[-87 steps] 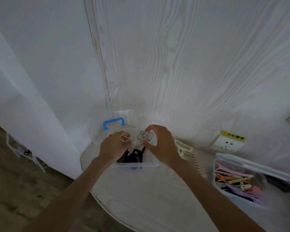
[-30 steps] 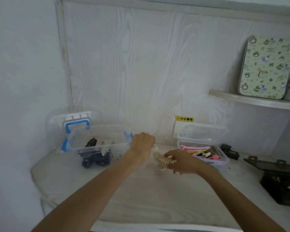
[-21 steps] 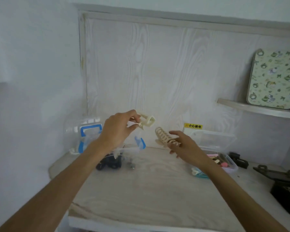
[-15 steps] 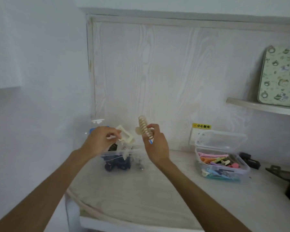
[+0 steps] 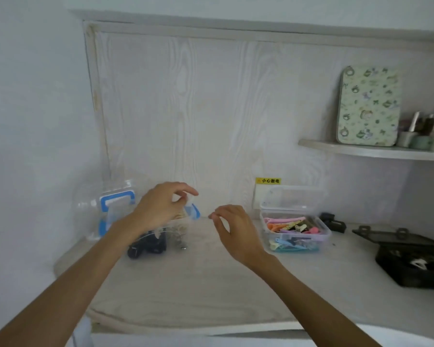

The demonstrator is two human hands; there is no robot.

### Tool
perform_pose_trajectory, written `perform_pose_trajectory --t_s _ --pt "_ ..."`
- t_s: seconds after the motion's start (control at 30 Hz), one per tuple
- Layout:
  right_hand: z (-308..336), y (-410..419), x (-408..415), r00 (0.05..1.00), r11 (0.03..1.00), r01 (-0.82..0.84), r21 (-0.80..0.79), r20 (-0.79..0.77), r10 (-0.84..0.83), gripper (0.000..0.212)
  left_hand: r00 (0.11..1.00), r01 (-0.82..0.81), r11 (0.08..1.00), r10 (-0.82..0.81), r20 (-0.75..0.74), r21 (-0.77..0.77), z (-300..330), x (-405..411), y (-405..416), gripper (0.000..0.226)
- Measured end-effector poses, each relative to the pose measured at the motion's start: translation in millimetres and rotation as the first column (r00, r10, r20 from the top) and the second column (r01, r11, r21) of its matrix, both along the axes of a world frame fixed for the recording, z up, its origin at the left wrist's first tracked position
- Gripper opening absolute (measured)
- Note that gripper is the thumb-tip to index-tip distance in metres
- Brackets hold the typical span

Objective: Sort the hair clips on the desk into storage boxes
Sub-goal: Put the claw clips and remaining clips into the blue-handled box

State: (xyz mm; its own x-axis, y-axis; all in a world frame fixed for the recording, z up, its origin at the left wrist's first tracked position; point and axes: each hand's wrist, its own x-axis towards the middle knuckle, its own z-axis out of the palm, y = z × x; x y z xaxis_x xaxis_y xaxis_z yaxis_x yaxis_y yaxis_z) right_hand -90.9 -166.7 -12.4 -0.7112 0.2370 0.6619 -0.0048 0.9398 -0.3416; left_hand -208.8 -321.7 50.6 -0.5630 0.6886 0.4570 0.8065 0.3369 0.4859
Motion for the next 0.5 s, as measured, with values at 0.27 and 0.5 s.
perform_pose_trajectory --t_s 0.27,0.5 --pt "-19 152 113 0.880 0.776 0.473 -0.417 0.189 -0.435 0.048 0.936 0.260 0.920 -0.314 -0.157 -0.293 -53 108 171 0.036" --pt "-57 177 132 0.990 0.654 0.114 -0.748 0.141 -0.011 0.051 0.852 0.021 0.938 -0.197 -0.484 -0.346 -73 97 166 0.032"
